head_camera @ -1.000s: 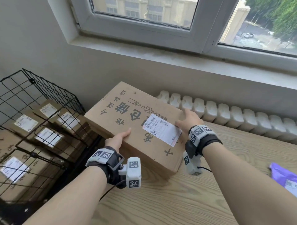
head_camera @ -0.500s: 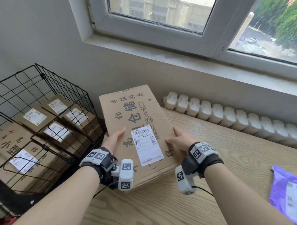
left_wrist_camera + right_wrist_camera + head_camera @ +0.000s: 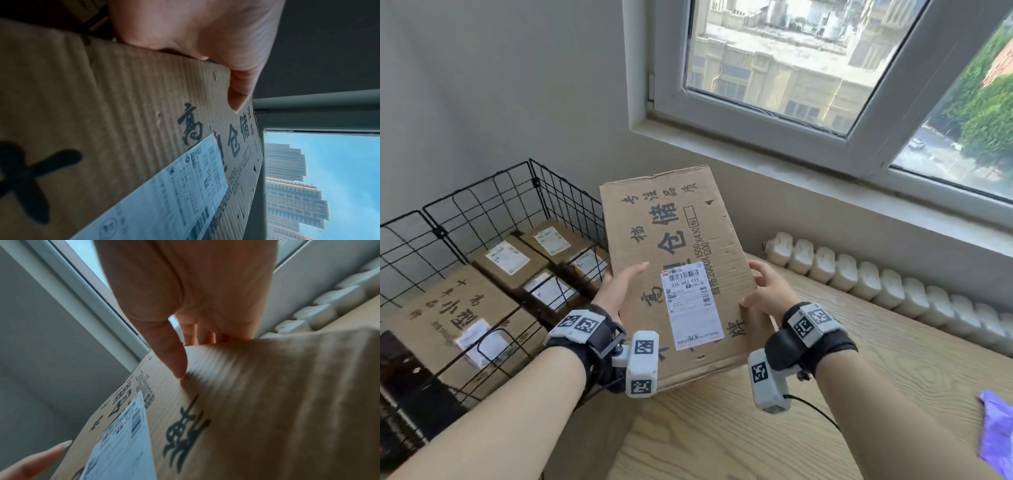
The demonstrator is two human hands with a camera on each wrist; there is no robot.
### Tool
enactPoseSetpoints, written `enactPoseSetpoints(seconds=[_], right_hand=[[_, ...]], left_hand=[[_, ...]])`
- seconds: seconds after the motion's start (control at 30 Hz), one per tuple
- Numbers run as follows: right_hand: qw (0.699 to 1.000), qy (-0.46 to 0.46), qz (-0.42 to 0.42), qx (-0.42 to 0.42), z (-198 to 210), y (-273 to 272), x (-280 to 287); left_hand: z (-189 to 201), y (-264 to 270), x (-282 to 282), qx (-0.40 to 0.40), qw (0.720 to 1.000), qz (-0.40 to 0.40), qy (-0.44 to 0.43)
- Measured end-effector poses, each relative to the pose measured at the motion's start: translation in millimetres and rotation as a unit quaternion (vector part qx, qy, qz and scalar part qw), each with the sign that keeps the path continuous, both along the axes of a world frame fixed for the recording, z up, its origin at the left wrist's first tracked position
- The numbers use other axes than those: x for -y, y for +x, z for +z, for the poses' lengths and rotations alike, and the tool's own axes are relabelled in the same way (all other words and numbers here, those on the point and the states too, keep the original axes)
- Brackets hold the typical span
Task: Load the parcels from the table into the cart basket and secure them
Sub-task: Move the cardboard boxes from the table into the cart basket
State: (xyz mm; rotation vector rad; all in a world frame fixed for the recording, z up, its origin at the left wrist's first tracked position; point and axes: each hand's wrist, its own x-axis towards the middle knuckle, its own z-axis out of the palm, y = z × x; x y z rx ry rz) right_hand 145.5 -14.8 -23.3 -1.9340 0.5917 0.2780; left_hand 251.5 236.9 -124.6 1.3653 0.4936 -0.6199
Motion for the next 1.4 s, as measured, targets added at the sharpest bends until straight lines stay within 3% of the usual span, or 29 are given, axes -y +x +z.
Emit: enactPoseSetpoints(seconds=[0.27,0.37,0.6,0.7,0.97,1.13,1.4], right_hand=[[0.995,0.002,0.027,0.098,65,56,-107],[0.991,0.011,0.048,0.122,82,82,-159],[0.982,0.017,0.108,0.151,84,128,-286],[0.979,0.006,0.136,0.154,86,145,-329],[0.976,-0.032,0.186,0.113,63,199,-396],[0.976,-0.061,0.204,0.046,11,242,-426],[0.962,-0.072,0.257,-0.065,-69,306,-461]], left_hand=[[76,34,-114,0.08,0.996,0.038,-0.018],[124,24,-160,0.101,0.992,0.076,-0.019],[146,24,-279,0.22,0.95,0.223,-0.005],[150,23,-319,0.224,0.94,0.258,-0.002],[117,50,-379,0.127,0.942,0.306,0.052],[70,71,-396,0.051,0.94,0.324,0.096],[-9,100,-436,-0.143,0.918,0.32,0.186]])
